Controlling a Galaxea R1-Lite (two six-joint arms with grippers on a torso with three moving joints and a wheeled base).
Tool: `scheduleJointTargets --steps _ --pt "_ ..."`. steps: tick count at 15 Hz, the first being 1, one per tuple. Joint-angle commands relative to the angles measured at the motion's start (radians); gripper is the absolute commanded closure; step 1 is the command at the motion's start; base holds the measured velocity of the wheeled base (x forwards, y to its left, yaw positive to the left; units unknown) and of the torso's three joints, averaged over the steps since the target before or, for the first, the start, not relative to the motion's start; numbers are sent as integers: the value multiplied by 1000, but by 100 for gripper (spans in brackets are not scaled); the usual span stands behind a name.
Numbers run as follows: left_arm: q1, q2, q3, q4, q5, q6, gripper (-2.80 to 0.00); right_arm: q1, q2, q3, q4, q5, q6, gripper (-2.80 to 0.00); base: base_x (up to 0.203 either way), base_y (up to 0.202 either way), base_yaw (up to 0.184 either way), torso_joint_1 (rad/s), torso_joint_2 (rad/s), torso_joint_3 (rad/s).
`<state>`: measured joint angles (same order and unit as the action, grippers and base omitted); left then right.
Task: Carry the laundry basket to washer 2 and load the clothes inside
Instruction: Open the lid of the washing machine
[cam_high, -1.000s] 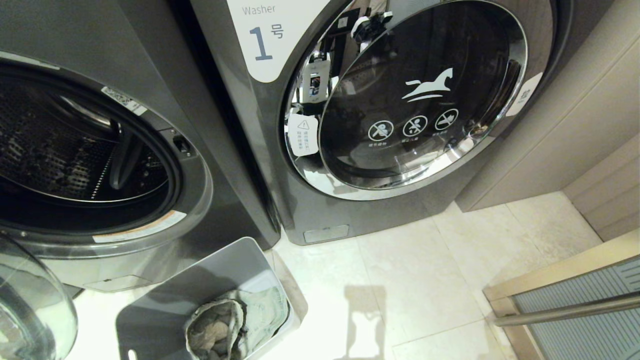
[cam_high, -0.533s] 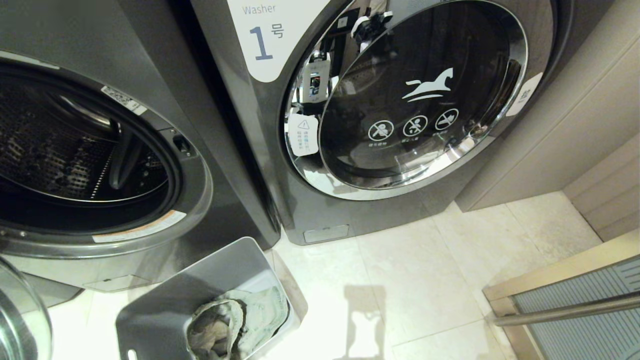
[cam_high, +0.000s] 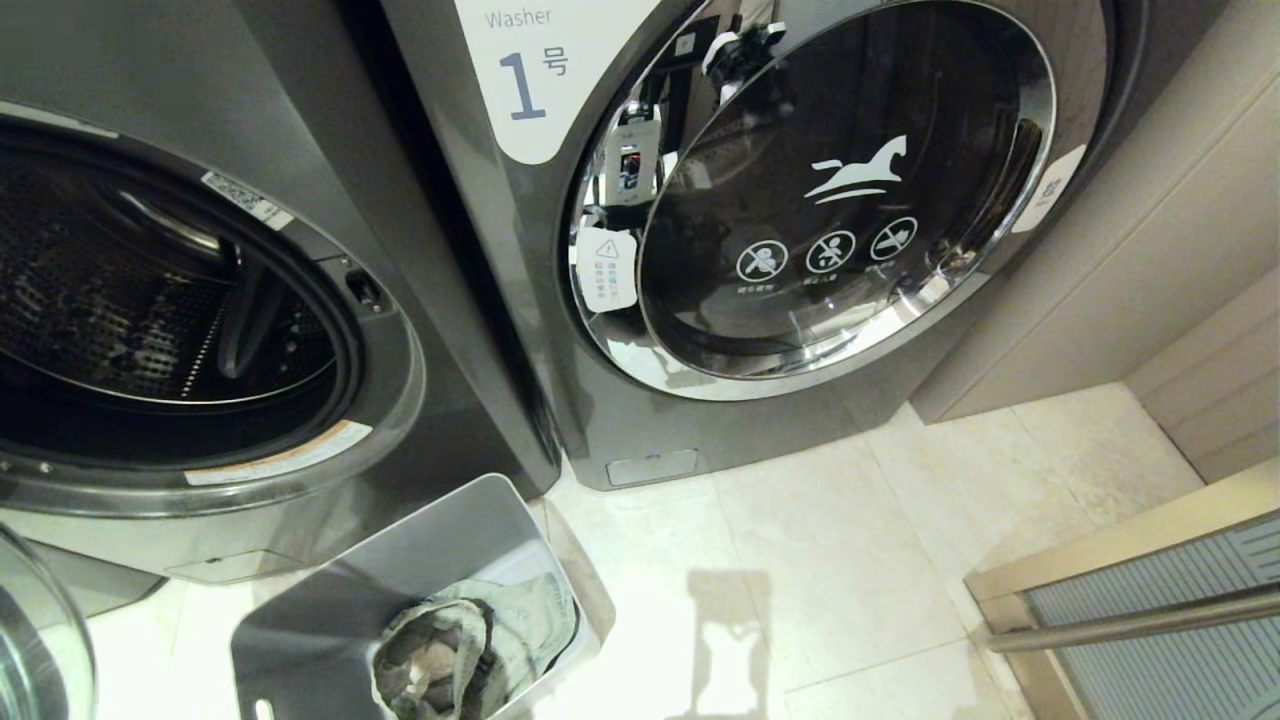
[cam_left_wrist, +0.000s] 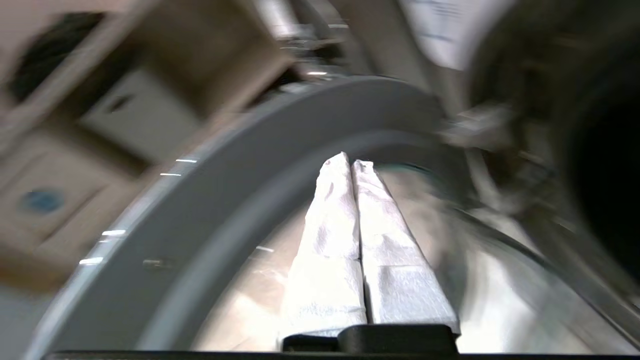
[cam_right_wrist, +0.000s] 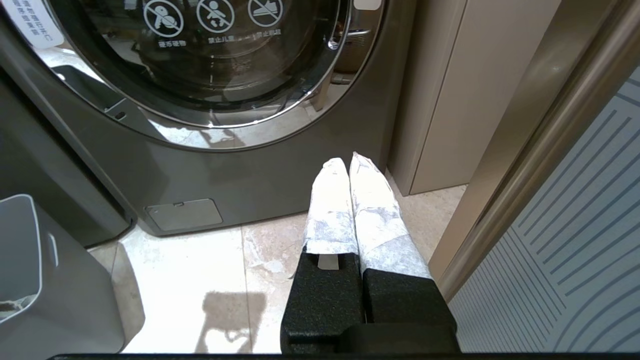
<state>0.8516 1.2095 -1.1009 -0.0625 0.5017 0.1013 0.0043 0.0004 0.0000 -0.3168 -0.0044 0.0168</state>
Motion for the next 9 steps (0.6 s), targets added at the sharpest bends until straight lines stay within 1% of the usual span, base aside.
scheduleJointTargets --steps 1,2,7,9 --pt "37 64 -8 -27 97 2 0 0 1 40 -2 0 0 0 0 0 0 0 0 0" --pt "50 77 -7 -44 144 0 0 0 1 40 -2 0 0 0 0 0 0 0 0 0" --pt "84 117 -2 -39 149 2 0 1 1 40 -3 0 0 0 0 0 0 0 0 0" --pt "122 136 -6 -46 148 0 0 0 1 40 -2 0 0 0 0 0 0 0 0 0"
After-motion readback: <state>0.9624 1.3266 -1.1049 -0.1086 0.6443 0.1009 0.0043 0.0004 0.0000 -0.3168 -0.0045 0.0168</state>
